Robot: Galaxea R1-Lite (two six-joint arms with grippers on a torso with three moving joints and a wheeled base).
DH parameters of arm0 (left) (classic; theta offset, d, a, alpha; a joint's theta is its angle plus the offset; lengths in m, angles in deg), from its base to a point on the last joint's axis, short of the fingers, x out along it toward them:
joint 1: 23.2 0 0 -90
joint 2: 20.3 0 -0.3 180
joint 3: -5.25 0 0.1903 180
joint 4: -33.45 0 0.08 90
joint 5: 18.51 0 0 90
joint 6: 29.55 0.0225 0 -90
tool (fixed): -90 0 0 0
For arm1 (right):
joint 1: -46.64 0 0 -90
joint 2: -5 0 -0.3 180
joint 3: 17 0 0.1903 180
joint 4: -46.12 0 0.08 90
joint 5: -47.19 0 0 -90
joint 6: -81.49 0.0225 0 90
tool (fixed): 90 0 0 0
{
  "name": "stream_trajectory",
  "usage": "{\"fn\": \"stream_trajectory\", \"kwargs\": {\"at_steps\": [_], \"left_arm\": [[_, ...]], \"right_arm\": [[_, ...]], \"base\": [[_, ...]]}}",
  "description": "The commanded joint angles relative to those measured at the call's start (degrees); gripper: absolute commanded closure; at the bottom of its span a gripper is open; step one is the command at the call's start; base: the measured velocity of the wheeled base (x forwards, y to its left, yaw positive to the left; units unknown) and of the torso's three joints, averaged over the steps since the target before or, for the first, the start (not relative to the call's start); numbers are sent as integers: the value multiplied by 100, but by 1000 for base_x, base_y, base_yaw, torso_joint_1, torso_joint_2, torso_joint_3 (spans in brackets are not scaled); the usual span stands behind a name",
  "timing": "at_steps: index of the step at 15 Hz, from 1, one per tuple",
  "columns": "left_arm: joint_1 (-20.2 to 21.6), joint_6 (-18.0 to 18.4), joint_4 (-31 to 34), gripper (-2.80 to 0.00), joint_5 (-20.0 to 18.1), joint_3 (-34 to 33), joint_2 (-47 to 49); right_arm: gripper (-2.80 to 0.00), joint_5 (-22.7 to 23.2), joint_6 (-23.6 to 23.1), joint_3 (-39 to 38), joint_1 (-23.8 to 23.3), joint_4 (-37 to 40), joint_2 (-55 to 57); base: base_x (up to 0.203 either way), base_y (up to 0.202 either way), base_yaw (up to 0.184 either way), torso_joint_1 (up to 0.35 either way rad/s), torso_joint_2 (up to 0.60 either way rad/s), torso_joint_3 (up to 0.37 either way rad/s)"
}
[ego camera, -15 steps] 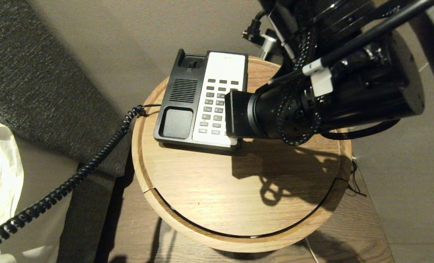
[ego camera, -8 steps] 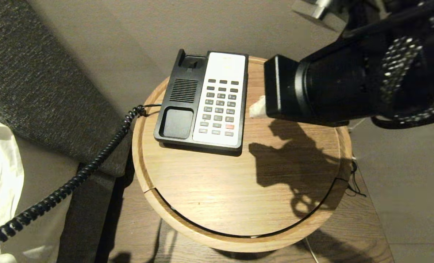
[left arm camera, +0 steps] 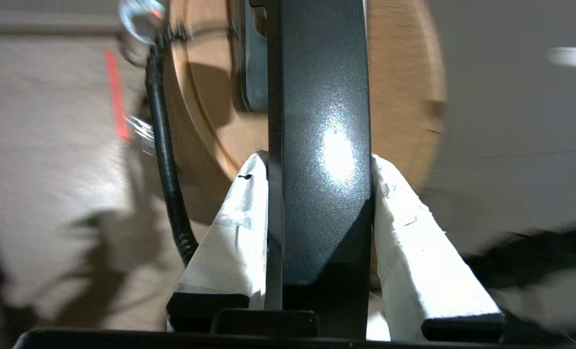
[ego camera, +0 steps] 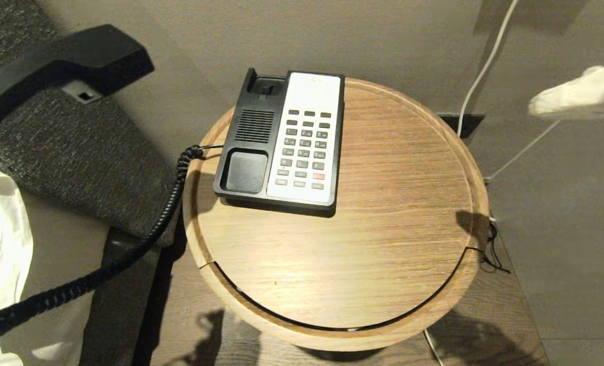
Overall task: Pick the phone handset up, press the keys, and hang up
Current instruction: Put the handset back
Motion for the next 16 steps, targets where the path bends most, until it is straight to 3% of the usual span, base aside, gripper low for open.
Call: {"fn": "stream_trajectory", "kwargs": {"at_steps": [1, 3, 6, 12, 16], "left_arm": [[-12, 300, -91, 0, 286, 344, 982], [-17, 589, -282, 0, 598, 598, 1426], [-16, 667, -461, 0, 1043, 950, 2033], [-1, 710, -484, 0, 1394, 1962, 3051], [-35, 893, -493, 0, 1586, 2137, 3329]], "right_arm": [[0, -107, 20, 4, 0, 424, -807], [0, -131, -5, -5, 0, 698, -1119], [0, -133, -11, -3, 0, 943, -1370], [0, -133, -16, -37, 0, 1080, -1671], [0, -130, 3, -227, 0, 1071, -1835]], "base": [[0, 0, 0, 0, 0, 0], [0, 0, 0, 0, 0, 0], [0, 0, 0, 0, 0, 0], [0, 0, 0, 0, 0, 0], [0, 0, 0, 0, 0, 0]]}}
